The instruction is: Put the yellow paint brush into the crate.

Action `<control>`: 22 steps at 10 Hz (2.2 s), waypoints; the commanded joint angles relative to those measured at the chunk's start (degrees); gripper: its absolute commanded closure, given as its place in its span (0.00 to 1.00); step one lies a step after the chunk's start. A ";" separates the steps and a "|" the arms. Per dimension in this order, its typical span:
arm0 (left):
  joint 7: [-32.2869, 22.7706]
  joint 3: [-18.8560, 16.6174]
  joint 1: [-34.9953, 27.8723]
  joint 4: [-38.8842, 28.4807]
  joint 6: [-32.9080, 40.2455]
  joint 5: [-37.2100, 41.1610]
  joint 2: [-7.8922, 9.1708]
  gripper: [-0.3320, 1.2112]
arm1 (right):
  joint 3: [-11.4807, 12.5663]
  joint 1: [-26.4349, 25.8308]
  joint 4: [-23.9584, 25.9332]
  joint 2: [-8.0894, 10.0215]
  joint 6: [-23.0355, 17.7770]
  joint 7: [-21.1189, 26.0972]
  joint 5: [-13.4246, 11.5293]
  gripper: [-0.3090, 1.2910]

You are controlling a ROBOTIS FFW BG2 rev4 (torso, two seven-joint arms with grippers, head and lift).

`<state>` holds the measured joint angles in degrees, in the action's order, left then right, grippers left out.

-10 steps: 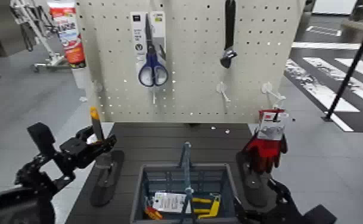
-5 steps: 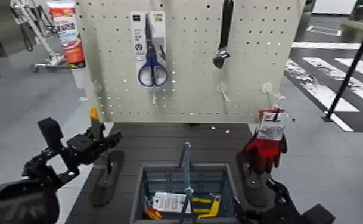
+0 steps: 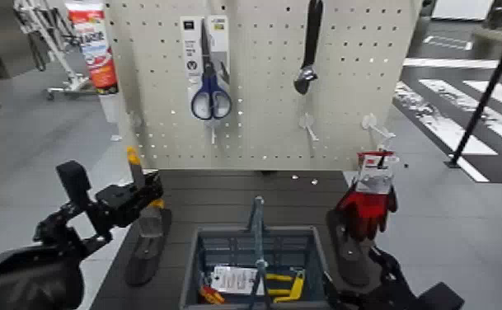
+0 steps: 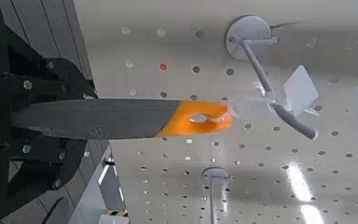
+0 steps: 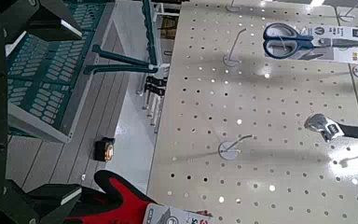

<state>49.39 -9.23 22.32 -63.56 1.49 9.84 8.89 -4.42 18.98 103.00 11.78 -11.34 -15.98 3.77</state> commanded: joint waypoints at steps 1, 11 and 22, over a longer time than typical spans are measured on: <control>0.01 -0.08 -0.09 -0.07 0.09 0.00 -0.01 0.98 | 0.03 0.09 0.10 0.08 0.00 -0.02 0.01 0.28; 0.01 -0.61 -3.34 -9.04 -1.58 2.37 -0.27 0.98 | 0.47 0.62 0.54 -0.09 0.00 -0.11 -0.08 0.28; 1.24 10.90 -9.23 -17.65 -9.93 18.72 -2.74 0.98 | 1.08 0.97 0.98 -0.97 0.53 -0.72 -0.78 0.28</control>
<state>50.58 0.91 13.09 -81.66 -8.37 27.95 6.18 -3.36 19.94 103.94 10.83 -10.78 -16.70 3.04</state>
